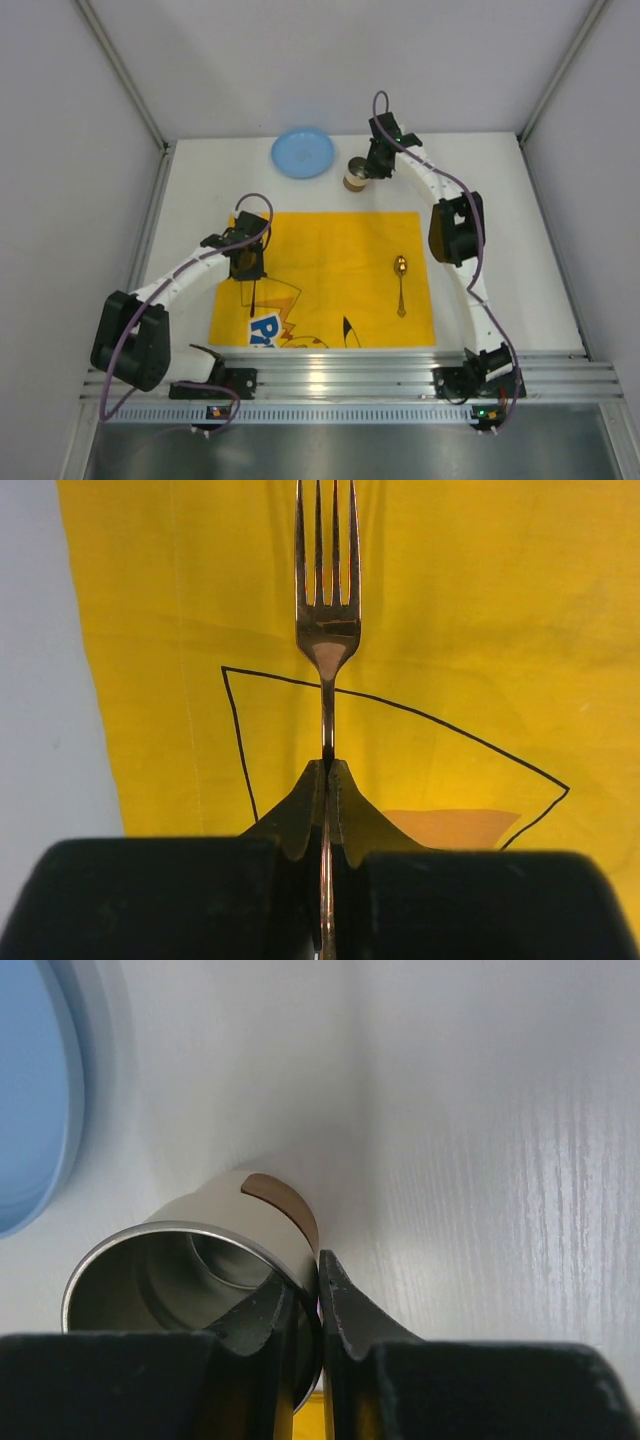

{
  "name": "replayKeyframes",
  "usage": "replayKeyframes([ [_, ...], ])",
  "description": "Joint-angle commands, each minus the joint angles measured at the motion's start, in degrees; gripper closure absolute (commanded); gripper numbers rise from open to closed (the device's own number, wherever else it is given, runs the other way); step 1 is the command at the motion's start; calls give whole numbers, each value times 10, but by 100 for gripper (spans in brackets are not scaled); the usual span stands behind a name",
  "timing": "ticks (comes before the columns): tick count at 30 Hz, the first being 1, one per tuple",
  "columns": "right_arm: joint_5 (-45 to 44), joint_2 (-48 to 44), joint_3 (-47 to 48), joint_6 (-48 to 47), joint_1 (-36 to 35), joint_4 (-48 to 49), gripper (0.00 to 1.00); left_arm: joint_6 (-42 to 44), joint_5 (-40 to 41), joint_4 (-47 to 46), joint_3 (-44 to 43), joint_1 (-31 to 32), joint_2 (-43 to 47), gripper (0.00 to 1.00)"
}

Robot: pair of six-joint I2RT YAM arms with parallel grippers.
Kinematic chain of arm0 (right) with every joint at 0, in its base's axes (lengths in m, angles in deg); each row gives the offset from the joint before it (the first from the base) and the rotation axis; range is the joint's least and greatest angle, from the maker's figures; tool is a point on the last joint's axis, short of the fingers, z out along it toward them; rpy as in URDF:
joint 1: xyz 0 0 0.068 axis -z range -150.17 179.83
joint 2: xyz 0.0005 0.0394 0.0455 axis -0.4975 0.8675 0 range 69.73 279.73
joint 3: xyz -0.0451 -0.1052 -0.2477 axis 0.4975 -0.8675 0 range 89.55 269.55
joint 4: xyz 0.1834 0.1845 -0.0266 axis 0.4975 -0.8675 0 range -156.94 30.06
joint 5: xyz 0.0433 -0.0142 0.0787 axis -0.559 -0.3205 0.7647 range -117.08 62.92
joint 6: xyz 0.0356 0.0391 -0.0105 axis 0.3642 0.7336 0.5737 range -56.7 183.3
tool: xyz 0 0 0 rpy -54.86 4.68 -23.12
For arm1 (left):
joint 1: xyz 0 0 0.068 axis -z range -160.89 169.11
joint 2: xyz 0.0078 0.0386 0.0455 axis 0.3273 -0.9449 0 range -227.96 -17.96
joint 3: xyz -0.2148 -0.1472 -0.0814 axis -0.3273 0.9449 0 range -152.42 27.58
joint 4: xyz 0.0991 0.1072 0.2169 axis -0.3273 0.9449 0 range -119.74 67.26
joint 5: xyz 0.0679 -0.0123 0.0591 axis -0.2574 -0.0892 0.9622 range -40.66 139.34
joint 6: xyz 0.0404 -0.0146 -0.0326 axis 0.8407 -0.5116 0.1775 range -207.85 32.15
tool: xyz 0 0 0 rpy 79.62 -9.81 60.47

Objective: Set the dinner table for one person

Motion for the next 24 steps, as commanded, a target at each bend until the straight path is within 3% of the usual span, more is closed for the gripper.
replayKeyframes([
  [1,-17,-8,10,-10,-5,2,98,-5,4,-33,6,-2,-5,100],
  [8,-18,-86,-9,-17,-4,14,100,5,-1,-44,0,-3,-41,100],
  [17,-44,-306,-218,-61,-10,44,100,0,-17,36,-51,-14,-134,99],
  [19,-51,-341,-298,-66,-10,55,100,-1,-16,38,-53,-14,-140,88],
  [21,-50,-379,-365,-70,-10,67,100,-4,-1,41,-52,-13,-128,65],
  [24,-50,-417,-446,-65,-10,85,100,-6,13,41,-49,-14,-104,43],
])
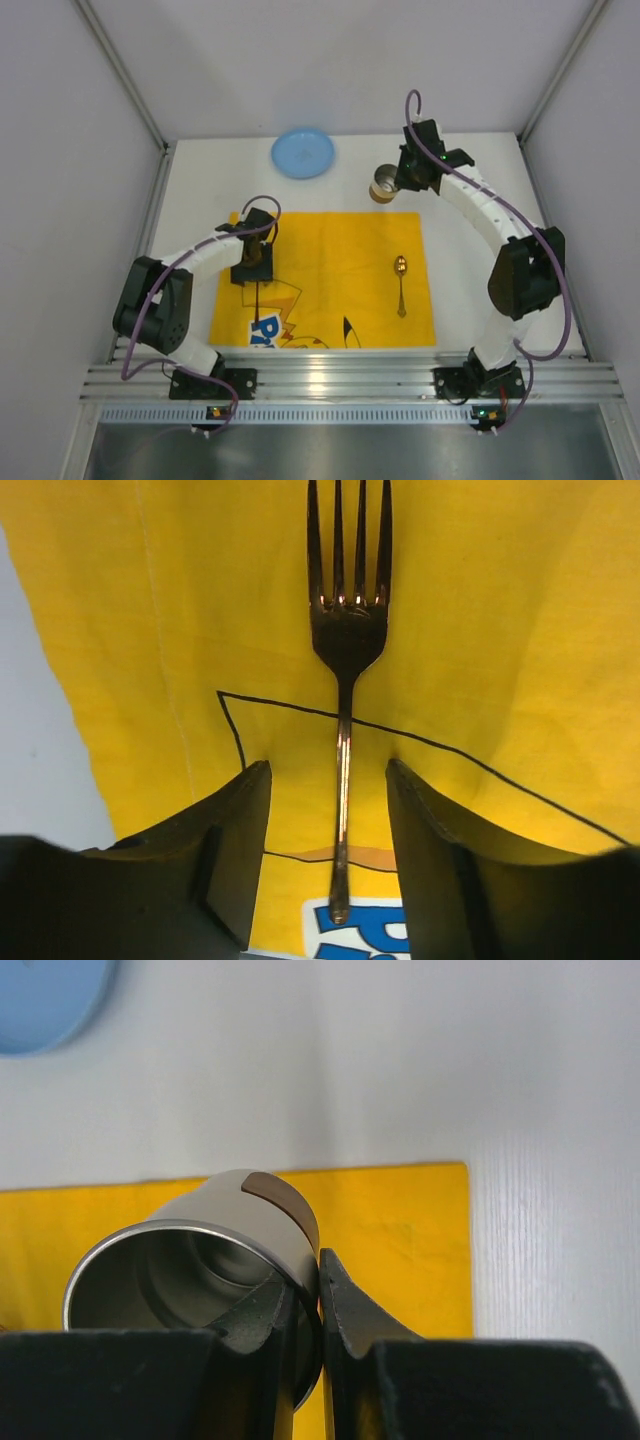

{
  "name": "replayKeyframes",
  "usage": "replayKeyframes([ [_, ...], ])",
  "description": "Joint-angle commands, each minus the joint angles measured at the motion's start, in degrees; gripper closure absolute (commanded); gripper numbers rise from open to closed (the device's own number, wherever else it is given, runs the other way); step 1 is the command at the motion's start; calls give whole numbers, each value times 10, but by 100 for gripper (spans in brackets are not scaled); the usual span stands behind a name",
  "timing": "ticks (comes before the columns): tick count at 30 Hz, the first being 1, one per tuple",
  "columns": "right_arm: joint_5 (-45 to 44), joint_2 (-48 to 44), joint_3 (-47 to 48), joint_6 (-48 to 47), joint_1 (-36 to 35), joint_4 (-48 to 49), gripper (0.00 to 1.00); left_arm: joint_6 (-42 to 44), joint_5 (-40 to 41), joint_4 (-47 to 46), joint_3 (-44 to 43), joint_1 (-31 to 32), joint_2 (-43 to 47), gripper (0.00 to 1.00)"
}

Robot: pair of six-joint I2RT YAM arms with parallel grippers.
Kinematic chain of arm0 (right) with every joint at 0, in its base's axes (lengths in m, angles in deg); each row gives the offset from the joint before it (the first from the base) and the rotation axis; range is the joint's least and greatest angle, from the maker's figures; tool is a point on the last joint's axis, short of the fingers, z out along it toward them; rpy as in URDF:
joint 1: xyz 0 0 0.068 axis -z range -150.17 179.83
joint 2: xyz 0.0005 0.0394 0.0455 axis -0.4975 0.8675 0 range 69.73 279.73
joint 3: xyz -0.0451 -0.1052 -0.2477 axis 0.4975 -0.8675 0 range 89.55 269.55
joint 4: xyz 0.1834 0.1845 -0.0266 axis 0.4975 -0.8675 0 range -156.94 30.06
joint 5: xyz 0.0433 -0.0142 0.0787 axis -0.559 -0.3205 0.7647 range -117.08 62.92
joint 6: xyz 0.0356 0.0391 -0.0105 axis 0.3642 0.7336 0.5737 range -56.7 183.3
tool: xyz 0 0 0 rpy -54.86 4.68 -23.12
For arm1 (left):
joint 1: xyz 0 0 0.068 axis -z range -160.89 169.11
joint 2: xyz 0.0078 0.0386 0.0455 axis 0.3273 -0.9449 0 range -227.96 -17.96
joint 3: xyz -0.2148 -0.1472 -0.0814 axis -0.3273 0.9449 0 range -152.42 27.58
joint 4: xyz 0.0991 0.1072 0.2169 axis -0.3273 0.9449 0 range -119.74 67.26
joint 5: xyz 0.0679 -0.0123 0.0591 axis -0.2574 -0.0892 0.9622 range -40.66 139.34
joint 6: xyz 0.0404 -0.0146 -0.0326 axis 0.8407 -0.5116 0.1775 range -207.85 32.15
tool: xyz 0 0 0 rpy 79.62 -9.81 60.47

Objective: Set the dinner table for one person

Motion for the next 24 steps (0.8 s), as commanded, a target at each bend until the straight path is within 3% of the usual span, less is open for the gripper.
replayKeyframes([
  [1,-7,-32,-88,-4,-7,46,100,-7,21,17,-8,-2,28,38],
  [6,-1,-49,-163,3,-7,76,100,-13,39,43,-31,-3,45,25],
  [7,-3,-47,-169,2,-7,82,100,-13,41,48,-37,-3,54,2],
  [13,-13,-32,-199,-20,-10,96,100,-13,71,79,-100,-3,94,2],
  [18,-8,-44,-248,-22,-15,129,99,8,86,48,-182,-10,81,1],
  [19,-6,-47,-256,-23,-17,146,95,9,87,38,-196,-12,63,2],
  [22,-9,-44,-275,-27,-22,156,68,9,87,16,-251,-24,19,1],
  [23,-9,-44,-280,-31,-23,158,54,5,92,14,-282,-30,5,1],
  [24,-10,-46,-283,-31,-25,159,49,5,92,13,-298,-35,-12,1],
])
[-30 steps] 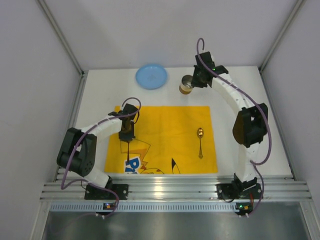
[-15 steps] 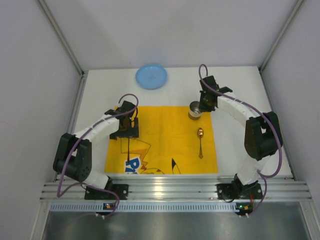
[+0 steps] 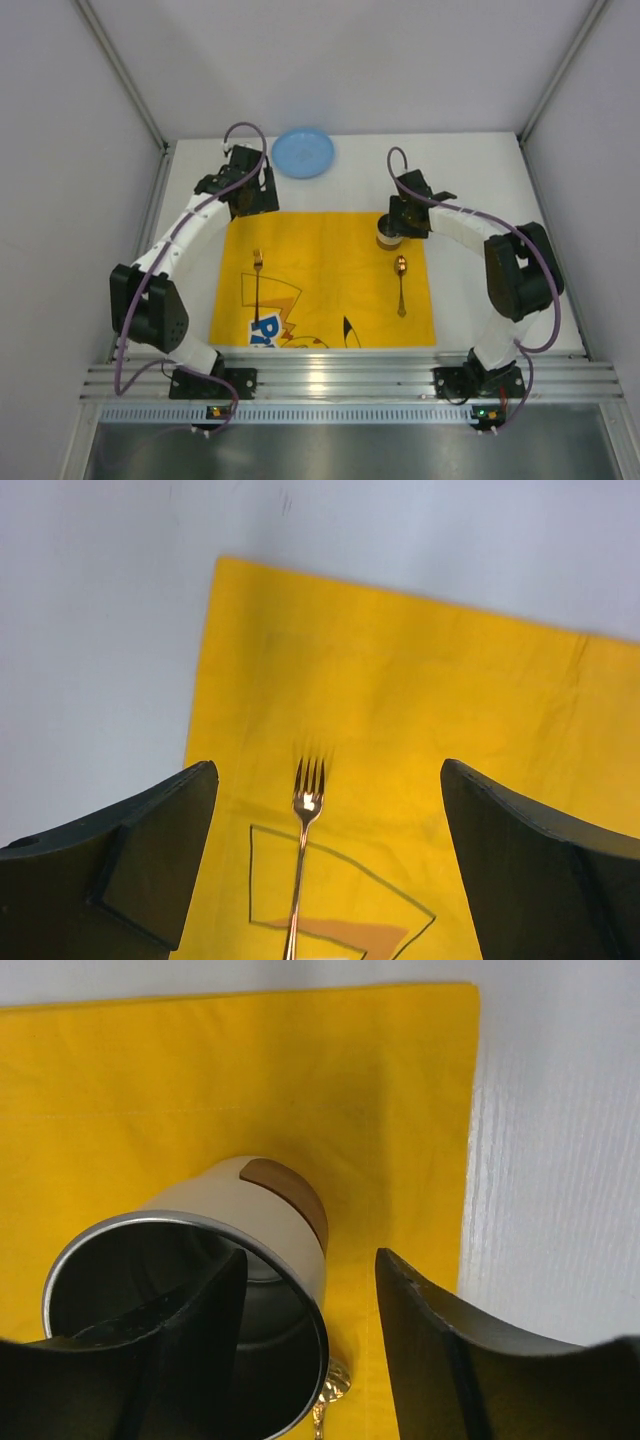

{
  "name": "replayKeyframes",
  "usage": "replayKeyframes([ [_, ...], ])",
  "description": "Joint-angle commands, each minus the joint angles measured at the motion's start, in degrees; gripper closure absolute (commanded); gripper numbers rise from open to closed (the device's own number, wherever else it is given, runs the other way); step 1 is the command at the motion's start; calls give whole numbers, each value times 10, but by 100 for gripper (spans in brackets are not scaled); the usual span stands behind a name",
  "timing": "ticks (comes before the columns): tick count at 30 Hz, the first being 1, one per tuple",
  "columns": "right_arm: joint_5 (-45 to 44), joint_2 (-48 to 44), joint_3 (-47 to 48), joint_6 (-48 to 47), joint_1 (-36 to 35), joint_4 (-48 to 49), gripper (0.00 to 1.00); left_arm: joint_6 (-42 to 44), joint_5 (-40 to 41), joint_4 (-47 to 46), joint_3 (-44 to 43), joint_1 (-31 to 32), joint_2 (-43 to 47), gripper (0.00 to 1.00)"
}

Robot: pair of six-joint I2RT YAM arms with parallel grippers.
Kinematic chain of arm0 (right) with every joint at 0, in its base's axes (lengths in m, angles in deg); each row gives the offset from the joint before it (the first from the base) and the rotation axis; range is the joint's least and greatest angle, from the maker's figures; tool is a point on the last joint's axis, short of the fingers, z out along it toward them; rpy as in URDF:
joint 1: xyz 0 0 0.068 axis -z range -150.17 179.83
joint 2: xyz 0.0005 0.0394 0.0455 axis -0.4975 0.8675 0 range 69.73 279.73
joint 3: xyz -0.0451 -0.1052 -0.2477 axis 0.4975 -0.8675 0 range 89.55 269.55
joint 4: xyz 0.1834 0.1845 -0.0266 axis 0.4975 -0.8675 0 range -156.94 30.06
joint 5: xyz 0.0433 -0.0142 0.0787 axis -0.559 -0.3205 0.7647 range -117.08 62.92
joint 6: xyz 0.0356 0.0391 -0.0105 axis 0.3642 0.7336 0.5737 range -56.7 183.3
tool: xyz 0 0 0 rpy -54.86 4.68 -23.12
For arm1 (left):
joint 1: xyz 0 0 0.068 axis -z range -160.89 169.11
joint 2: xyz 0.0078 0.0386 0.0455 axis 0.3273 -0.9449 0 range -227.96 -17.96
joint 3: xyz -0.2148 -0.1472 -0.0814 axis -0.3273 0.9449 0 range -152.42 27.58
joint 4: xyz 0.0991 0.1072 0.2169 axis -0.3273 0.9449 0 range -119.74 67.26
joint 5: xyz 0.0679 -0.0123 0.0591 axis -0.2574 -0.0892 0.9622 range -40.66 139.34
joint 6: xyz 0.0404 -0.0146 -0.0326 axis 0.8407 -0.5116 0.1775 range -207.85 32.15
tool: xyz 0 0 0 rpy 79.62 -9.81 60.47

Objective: Set the dinner table for one person

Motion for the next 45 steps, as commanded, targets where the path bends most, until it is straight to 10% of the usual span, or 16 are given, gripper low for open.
replayKeyframes([
  [1,-7,-19,-5,-12,-11,43,44,5,4,-37,-71,-20,-78,2],
  [11,-95,-146,34,-75,0,-62,26,-42,-136,-91,-316,-81,-328,3],
  [29,-73,-240,32,-84,71,-176,25,-213,-248,-211,-462,-123,-566,9],
  [39,-58,-213,49,-79,73,-180,25,-248,-269,-212,-484,-130,-606,100],
  [45,-64,-218,67,-84,73,-190,26,-246,-363,-240,-523,-140,-547,100],
])
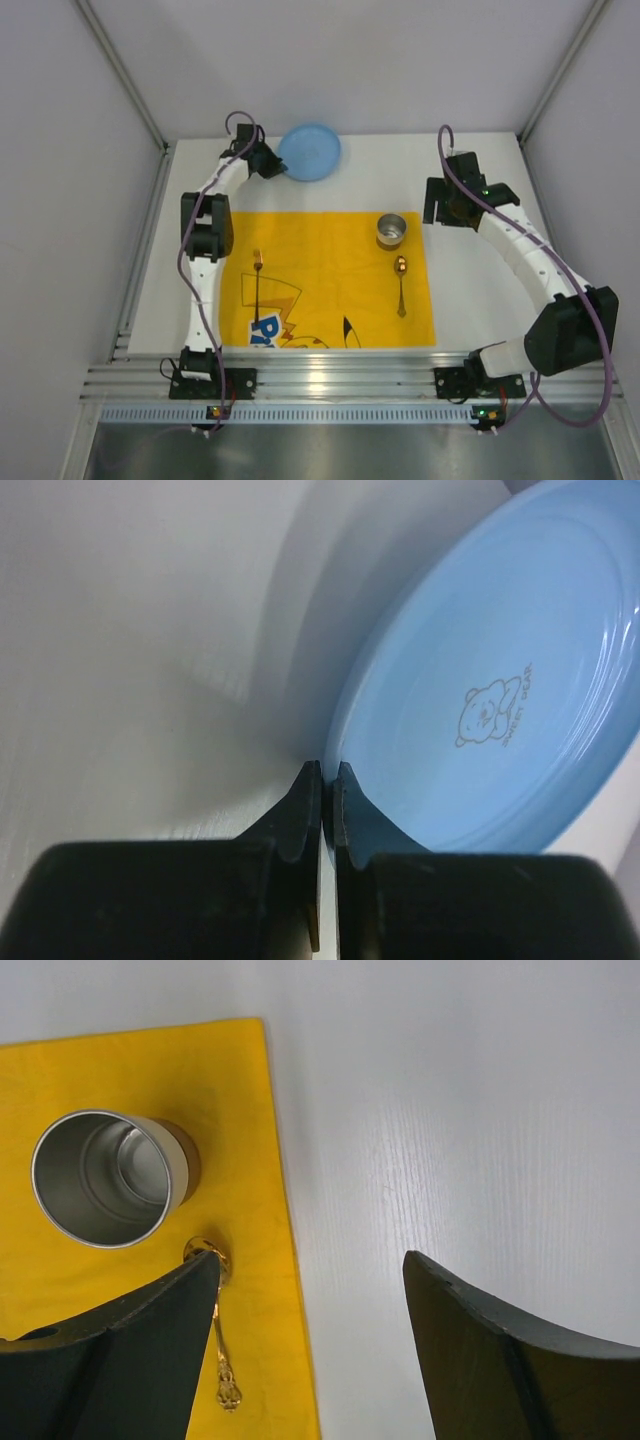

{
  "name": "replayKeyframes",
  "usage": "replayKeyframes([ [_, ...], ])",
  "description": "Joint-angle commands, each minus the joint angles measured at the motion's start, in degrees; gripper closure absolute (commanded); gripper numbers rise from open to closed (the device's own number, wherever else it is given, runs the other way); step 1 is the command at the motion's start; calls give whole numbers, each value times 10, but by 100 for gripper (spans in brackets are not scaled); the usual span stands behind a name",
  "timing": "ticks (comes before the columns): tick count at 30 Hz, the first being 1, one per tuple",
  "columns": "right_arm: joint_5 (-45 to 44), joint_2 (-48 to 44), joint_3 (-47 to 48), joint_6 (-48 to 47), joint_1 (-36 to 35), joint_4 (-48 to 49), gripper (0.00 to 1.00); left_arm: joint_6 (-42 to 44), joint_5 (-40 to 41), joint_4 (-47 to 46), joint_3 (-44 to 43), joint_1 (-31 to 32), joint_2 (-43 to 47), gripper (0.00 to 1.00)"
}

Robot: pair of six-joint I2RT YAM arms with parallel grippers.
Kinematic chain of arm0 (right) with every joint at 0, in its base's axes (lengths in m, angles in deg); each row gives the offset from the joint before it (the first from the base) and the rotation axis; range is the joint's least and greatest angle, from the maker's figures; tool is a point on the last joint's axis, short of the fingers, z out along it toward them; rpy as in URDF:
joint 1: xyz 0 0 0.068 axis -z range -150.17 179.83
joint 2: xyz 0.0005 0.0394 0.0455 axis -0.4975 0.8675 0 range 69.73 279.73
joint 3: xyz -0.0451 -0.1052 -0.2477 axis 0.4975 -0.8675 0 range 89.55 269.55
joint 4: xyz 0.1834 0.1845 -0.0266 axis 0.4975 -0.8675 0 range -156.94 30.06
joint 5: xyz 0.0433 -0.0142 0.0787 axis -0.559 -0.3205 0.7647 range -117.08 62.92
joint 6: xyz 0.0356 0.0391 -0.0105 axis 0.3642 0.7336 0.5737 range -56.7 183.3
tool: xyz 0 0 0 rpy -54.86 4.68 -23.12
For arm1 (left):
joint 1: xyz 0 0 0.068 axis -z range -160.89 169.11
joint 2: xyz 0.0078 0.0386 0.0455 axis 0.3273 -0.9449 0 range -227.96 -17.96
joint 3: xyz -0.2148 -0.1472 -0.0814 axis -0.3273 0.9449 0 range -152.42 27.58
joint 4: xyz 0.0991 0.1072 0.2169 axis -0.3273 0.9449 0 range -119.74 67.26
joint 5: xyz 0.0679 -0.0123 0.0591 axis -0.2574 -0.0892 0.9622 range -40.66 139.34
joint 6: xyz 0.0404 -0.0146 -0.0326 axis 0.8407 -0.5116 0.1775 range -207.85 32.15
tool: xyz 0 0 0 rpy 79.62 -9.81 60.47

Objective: Set the dinner table for one person

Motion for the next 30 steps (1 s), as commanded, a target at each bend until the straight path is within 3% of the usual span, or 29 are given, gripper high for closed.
replayKeyframes([
  [1,-12,-12,39,-9,4,-12,26,21,-75,-27,-26,-8,67,100],
  [6,-34,-19,57,-18,6,-12,25,118,-143,9,87,-6,227,100],
  [9,-38,-22,68,-18,6,-9,24,208,-150,74,225,6,342,100],
  [13,-33,-35,62,-15,6,2,24,308,-92,103,458,56,490,100],
  [19,-6,-53,38,-2,7,13,23,276,-58,41,672,89,617,100],
  [30,6,-125,-37,4,7,14,19,275,-4,35,733,145,601,100],
])
